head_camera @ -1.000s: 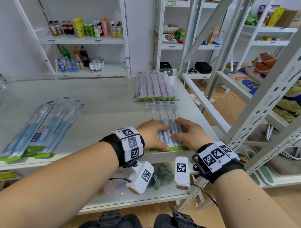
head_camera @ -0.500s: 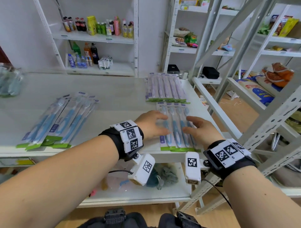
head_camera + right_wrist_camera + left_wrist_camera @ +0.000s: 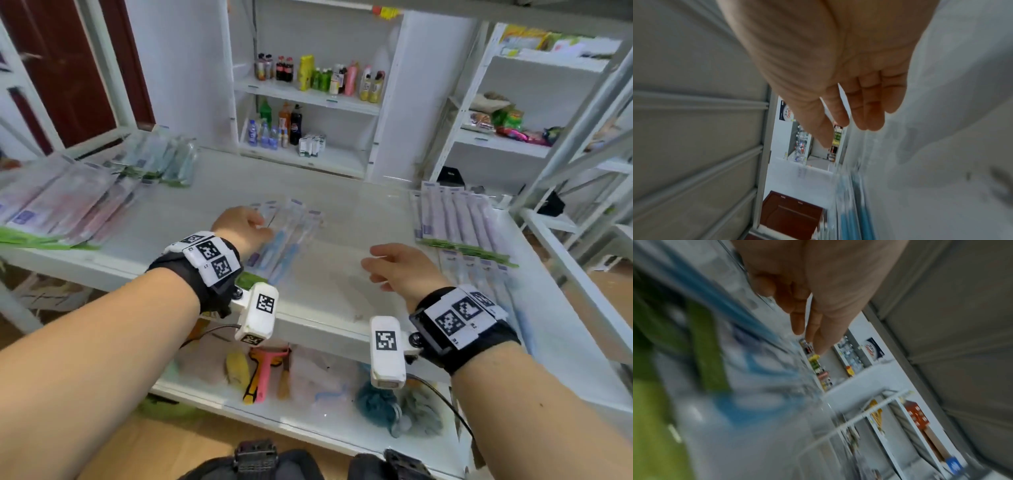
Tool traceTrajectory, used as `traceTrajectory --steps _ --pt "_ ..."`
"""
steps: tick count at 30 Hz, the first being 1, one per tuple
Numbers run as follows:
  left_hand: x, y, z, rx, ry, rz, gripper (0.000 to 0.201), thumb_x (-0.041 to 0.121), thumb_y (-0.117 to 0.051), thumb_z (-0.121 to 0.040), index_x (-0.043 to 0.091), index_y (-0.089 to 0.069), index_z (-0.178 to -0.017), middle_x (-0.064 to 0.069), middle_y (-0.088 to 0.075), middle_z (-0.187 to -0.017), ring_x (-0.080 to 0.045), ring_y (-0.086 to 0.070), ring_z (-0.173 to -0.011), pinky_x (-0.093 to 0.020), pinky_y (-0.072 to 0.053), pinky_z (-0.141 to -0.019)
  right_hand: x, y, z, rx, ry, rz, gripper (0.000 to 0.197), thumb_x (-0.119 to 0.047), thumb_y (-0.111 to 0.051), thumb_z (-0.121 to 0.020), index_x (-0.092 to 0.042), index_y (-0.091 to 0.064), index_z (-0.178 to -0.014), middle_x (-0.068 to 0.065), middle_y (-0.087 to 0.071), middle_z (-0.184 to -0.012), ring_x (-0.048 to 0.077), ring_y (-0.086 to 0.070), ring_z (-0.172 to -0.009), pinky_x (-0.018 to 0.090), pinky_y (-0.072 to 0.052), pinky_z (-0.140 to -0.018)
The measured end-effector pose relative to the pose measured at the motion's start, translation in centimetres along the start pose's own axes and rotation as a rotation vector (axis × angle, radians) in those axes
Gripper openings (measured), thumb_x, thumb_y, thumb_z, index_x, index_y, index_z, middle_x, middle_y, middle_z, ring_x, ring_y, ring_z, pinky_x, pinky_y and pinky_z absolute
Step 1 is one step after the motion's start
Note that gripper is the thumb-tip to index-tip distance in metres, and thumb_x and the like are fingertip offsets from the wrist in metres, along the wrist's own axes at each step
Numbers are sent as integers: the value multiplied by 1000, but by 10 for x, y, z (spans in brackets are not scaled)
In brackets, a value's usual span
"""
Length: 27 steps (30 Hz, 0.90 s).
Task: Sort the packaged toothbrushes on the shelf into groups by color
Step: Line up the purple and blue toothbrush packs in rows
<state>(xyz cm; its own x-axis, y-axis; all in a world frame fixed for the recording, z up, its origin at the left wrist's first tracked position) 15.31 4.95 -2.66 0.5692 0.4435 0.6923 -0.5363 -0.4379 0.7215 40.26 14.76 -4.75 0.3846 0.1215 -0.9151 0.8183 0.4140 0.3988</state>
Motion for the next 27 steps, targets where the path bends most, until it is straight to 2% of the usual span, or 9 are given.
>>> traceTrajectory --steps 2,5,7,9,12,14,17,22,27 --pt "-26 15 -3 -32 79 -31 38 40 -71 -73 10 -66 -96 -13 -64 -107 -28 -59 -101 -28 -42 -87 -10 -29 -5 -41 -28 -7 41 -28 -74 -75 -14 -61 -112 2 -69 -84 13 -66 -66 28 -52 -63" --pt "-56 23 -5 -78 139 -48 65 48 -70 -77 -7 -59 -111 -23 -60 -120 -36 -56 -110 -34 -43 -90 -22 -68 -11 -88 -69 22 45 -31 -74 -77 -10 -58 -114 7 -68 -86 16 -64 -65 28 -51 -61" --pt "-68 25 -5 -122 158 -35 75 52 -70 -74 -3 -54 -121 -20 -55 -130 -34 -53 -116 -33 -41 -94 -28 -89 -15 -85 -96 72 50 -35 -72 -78 -9 -55 -117 9 -68 -86 20 -64 -69 32 -53 -67" --pt "-75 25 -6 -168 158 -15 82 56 -71 -70 4 -49 -130 -13 -51 -135 -28 -51 -120 -30 -39 -96 -32 -104 -18 -65 -117 163 57 -41 -70 -78 -10 -51 -122 11 -68 -97 24 -65 -82 34 -53 -76" --pt "-83 28 -7 -221 144 -2 90 59 -73 -66 7 -45 -134 -9 -49 -137 -26 -50 -121 -31 -40 -99 -37 -119 -20 -59 -130 321 61 -47 -67 -79 -7 -52 -123 13 -65 -110 25 -62 -93 28 -45 -73" --pt "-87 28 -9 -218 128 -17 90 59 -73 -66 8 -45 -134 -8 -51 -136 -25 -51 -120 -30 -40 -98 -41 -125 -21 -76 -122 402 51 -49 -65 -80 -5 -60 -105 13 -66 -98 24 -60 -82 27 -42 -68" --pt "-91 31 -10 -201 119 -14 80 56 -71 -71 8 -49 -131 -8 -54 -133 -24 -54 -117 -25 -39 -91 -46 -127 -20 -114 -115 494 41 -47 -63 -82 -7 -61 -76 10 -59 -73 21 -53 -62 27 -38 -57" --pt "-93 36 -12 -185 89 -64 61 38 -71 -79 6 -53 -128 -10 -57 -130 -24 -56 -115 -28 -43 -96 -49 -126 -19 -144 -139 506 37 -42 -66 -82 -8 -62 -68 7 -61 -67 20 -56 -61 30 -46 -64" --pt "-88 39 -12 -225 104 -150 62 38 -69 -80 5 -52 -129 -9 -57 -129 -25 -56 -114 -30 -45 -96 -45 -121 -16 -102 -191 373 30 -30 -65 -84 -3 -63 -71 8 -61 -58 19 -55 -50 22 -43 -48"
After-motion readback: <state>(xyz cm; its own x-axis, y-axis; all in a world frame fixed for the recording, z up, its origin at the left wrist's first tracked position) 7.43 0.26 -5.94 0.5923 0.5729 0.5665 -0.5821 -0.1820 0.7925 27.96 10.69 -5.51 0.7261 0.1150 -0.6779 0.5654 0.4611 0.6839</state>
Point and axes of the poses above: each hand's wrist, its own z-axis away from the middle knuckle, its own y-axis out of the back of the hand, x = y × z, the point moved 1 cm from there along -z, towards the middle knuckle
